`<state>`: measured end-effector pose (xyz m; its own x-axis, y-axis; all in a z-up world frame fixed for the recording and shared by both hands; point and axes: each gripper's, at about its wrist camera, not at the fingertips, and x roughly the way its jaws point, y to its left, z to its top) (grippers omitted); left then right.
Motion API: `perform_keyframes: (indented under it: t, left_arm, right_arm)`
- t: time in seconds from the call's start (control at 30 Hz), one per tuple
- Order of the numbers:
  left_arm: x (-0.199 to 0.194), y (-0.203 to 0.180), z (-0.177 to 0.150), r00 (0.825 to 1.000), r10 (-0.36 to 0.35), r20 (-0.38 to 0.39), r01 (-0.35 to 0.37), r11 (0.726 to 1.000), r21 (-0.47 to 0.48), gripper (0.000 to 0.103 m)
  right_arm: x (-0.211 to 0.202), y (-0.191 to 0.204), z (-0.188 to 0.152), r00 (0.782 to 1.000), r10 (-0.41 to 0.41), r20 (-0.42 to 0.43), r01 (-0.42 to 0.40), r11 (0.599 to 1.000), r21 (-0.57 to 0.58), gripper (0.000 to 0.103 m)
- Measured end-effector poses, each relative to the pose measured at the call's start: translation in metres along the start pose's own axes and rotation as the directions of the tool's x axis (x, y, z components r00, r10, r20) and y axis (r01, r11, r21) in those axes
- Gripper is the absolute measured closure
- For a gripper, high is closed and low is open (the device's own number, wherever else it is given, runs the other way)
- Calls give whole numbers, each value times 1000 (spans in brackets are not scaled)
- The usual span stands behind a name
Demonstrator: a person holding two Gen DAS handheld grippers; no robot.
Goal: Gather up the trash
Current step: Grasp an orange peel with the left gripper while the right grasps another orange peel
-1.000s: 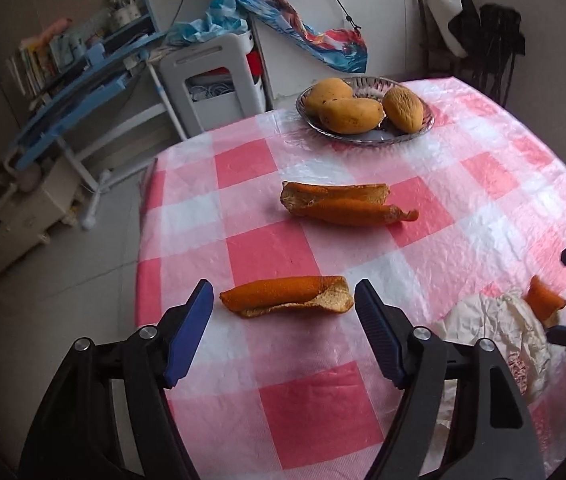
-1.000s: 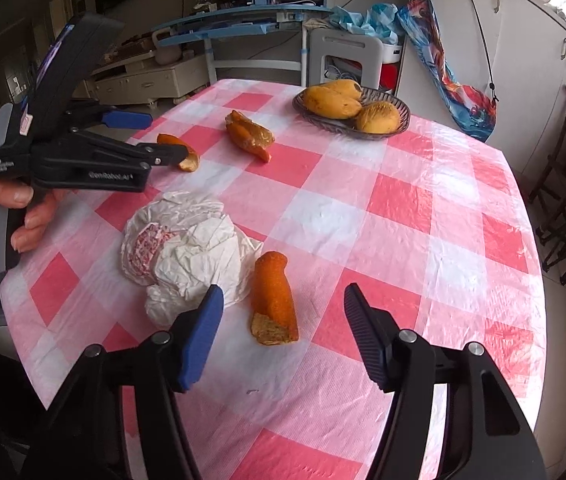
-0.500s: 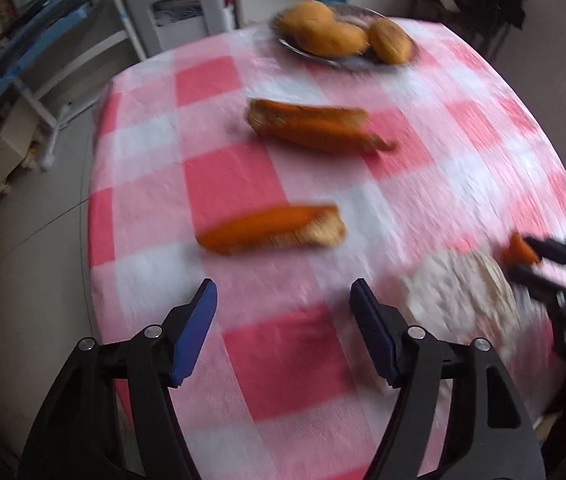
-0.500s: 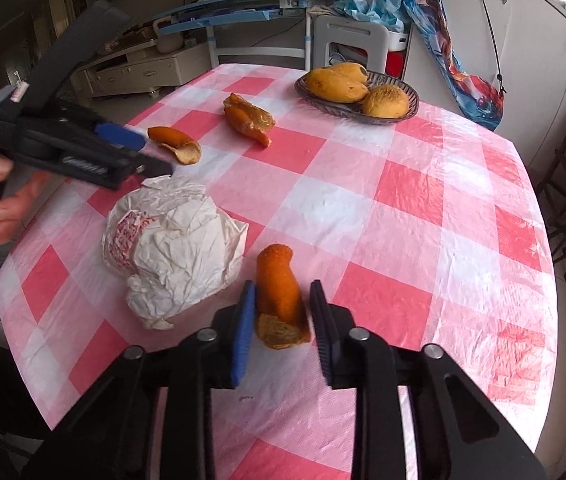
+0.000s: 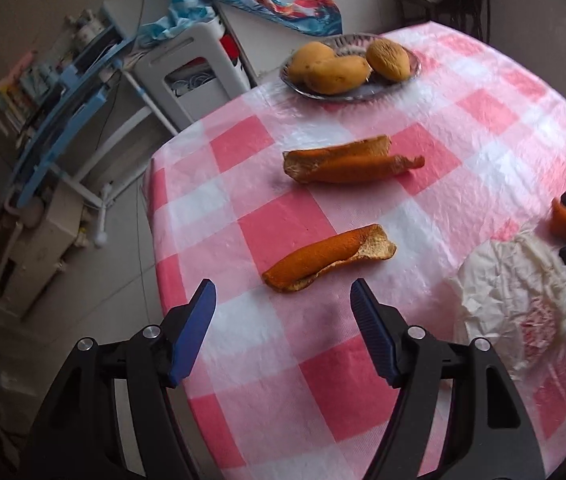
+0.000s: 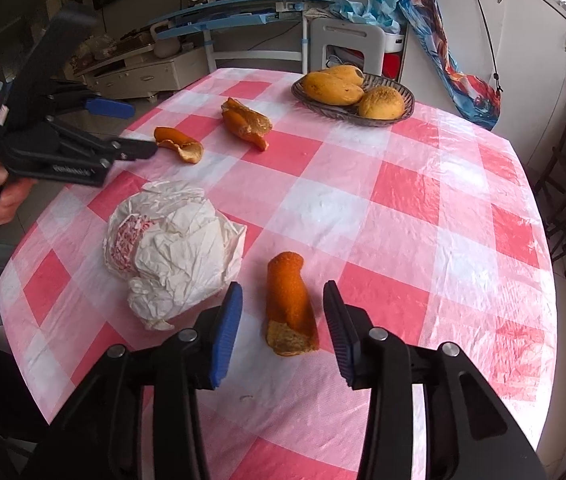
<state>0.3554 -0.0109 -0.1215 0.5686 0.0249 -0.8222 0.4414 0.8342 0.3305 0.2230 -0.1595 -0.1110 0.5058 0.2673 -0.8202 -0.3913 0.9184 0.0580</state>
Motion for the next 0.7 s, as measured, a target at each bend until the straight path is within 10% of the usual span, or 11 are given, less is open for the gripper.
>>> perform_keyframes:
  t: [0.2,0.4,0.7]
  left_arm:
    - [16,-2,9,999,-27,23,28,999,-17,40]
    - [20,-10,19,994,-112,0,112,993,-46,80]
    - [0,8,5,985,-175,6,172,964,-203,87]
  right_arm:
    - [6,2,3,1000,6,-6,-6,1000,-12,61]
    - [7,-4,6,1000,1,-13,-1,1000,3,82]
    - [-18,-5,4,998,44,47,-46,999,27,85]
